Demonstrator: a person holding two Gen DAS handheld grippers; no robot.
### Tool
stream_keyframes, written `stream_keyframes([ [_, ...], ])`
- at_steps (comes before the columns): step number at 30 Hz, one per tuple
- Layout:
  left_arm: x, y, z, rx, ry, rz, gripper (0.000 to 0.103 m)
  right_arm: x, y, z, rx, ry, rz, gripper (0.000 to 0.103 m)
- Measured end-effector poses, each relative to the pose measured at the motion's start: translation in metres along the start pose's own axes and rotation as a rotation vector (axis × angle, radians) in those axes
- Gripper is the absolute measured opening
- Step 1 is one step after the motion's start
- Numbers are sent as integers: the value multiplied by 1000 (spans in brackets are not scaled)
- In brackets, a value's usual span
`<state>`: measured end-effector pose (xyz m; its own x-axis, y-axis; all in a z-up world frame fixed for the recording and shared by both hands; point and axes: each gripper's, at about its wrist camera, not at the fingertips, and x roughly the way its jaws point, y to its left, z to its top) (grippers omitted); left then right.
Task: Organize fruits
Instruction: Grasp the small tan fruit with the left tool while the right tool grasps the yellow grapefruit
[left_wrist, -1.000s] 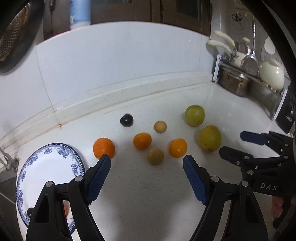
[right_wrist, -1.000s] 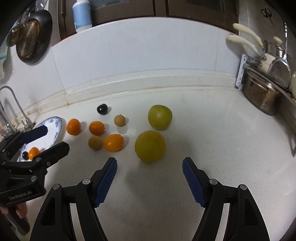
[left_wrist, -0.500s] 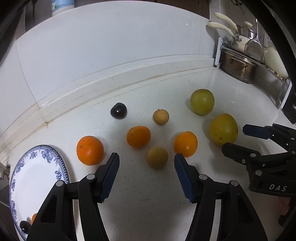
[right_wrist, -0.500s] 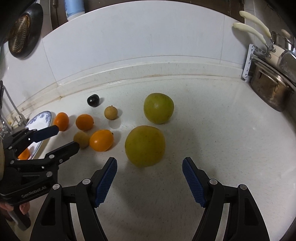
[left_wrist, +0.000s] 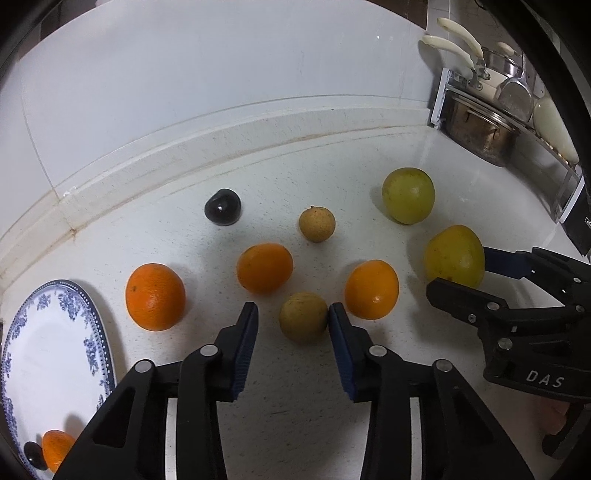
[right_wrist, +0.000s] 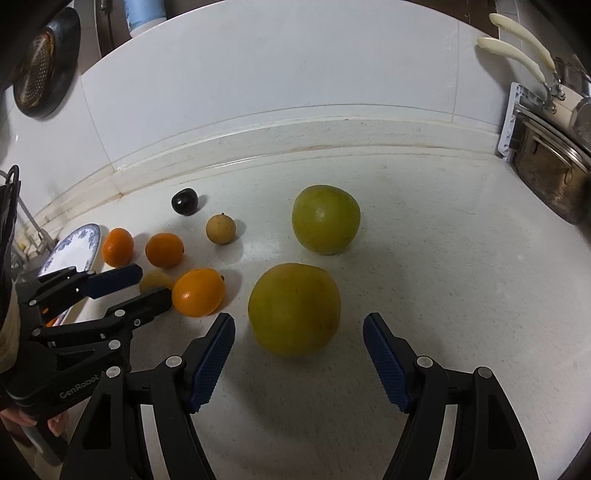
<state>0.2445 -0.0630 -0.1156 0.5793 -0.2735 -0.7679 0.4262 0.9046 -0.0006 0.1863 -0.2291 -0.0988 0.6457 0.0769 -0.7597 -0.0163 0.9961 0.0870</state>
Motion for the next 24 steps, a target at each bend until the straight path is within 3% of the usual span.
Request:
stream_keyframes([
  [4, 4, 0, 1, -4, 10, -14, 27, 3, -1, 1, 2, 9, 5, 64],
  [9, 5, -4, 1, -1, 8, -20, 27, 4, -3, -1, -1, 15, 26, 50],
  [24, -17, -4, -4, -27, -27, -6, 27, -10, 4, -3, -17, -16, 39, 48],
])
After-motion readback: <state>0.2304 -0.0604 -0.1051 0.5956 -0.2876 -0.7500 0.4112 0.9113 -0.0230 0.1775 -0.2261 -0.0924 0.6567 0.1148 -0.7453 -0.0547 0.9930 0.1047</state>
